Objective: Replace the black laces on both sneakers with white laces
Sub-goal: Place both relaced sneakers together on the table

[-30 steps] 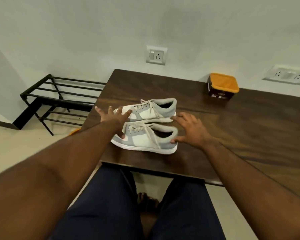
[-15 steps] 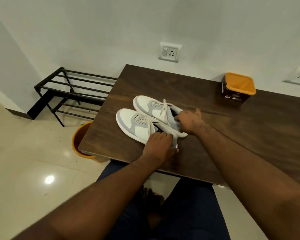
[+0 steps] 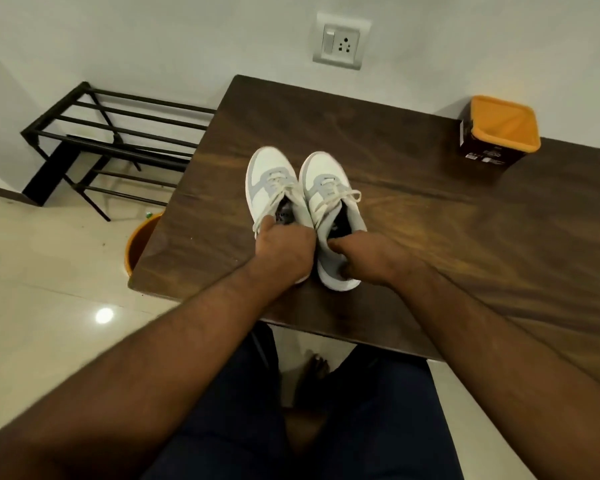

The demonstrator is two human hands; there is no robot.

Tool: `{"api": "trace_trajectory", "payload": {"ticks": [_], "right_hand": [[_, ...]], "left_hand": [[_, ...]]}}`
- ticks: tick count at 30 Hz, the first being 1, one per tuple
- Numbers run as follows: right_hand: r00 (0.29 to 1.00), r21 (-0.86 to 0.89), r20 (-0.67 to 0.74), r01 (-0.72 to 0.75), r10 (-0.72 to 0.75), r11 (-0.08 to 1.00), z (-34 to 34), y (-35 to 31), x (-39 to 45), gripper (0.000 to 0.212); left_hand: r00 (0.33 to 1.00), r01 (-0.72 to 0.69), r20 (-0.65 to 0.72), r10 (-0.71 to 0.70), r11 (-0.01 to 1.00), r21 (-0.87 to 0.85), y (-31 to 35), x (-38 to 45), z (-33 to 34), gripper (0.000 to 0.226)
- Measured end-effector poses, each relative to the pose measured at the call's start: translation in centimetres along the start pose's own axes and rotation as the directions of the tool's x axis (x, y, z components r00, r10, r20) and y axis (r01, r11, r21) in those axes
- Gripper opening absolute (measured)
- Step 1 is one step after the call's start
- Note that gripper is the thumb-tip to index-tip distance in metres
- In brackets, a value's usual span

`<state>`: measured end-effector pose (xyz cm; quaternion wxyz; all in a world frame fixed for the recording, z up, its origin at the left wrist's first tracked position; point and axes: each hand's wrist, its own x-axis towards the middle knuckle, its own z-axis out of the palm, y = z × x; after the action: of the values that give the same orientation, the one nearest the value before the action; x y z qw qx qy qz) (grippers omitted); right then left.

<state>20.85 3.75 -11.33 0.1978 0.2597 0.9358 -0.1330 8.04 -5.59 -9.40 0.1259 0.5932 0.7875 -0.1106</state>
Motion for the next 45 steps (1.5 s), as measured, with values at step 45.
{"api": "trace_trajectory", "payload": {"ticks": [45], "right_hand": [[0.959,0.342,0.268,-0.188,0.096,0.921,-25.0,-35.3,24.6,0.034]], "left_hand": [[0.900,0.232,0.422,-0.104,0.937,-0.263,-46.8,-0.2,-13.5,0.033]]}}
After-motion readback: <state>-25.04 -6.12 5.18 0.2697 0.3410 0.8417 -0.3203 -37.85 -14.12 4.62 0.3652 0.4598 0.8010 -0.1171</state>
